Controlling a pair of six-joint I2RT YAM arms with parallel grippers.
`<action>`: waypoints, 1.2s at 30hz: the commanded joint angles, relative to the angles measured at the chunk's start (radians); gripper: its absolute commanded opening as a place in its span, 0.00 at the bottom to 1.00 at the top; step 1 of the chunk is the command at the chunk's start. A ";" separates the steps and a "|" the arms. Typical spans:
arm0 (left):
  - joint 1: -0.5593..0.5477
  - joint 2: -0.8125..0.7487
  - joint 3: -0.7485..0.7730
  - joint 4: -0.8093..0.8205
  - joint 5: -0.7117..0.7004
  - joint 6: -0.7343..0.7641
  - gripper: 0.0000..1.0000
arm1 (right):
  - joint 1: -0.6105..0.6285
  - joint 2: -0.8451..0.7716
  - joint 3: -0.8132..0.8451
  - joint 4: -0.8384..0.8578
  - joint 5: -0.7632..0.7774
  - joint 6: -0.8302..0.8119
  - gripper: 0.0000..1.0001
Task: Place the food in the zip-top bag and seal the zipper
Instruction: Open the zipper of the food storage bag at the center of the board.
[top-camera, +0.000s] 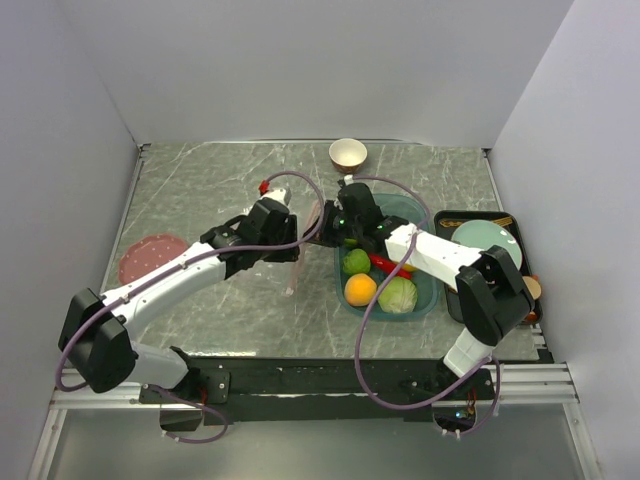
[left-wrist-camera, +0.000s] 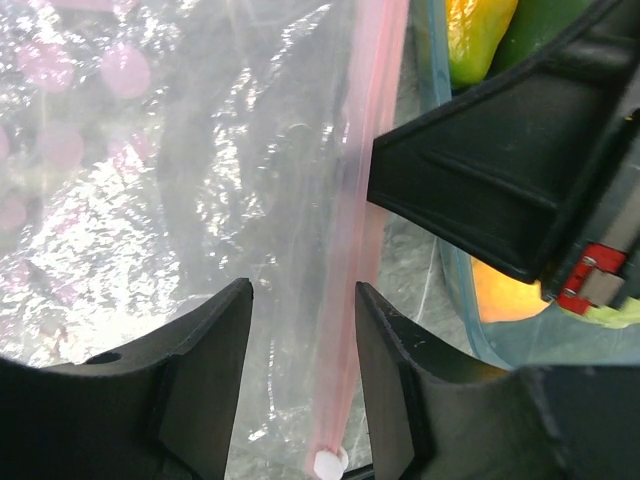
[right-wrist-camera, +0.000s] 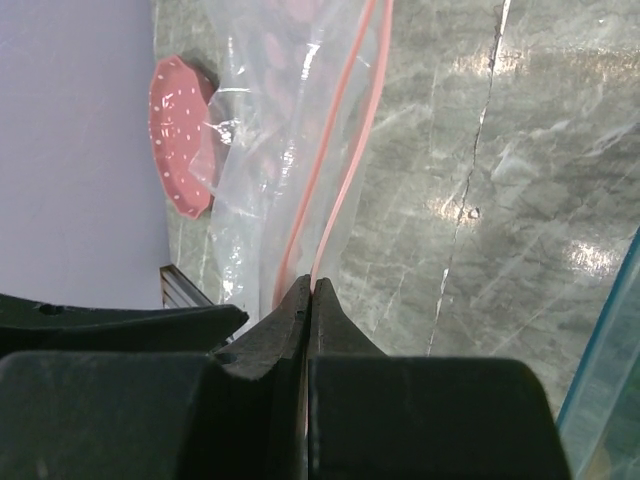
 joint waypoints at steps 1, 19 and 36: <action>-0.016 -0.010 0.032 0.039 -0.009 0.024 0.52 | 0.005 0.007 0.058 0.005 0.008 -0.016 0.00; -0.016 0.118 0.152 -0.067 -0.162 0.075 0.50 | 0.007 -0.033 0.044 -0.006 0.017 -0.022 0.00; -0.014 0.110 0.172 -0.084 -0.292 0.038 0.01 | 0.007 -0.007 0.053 -0.056 0.053 -0.057 0.00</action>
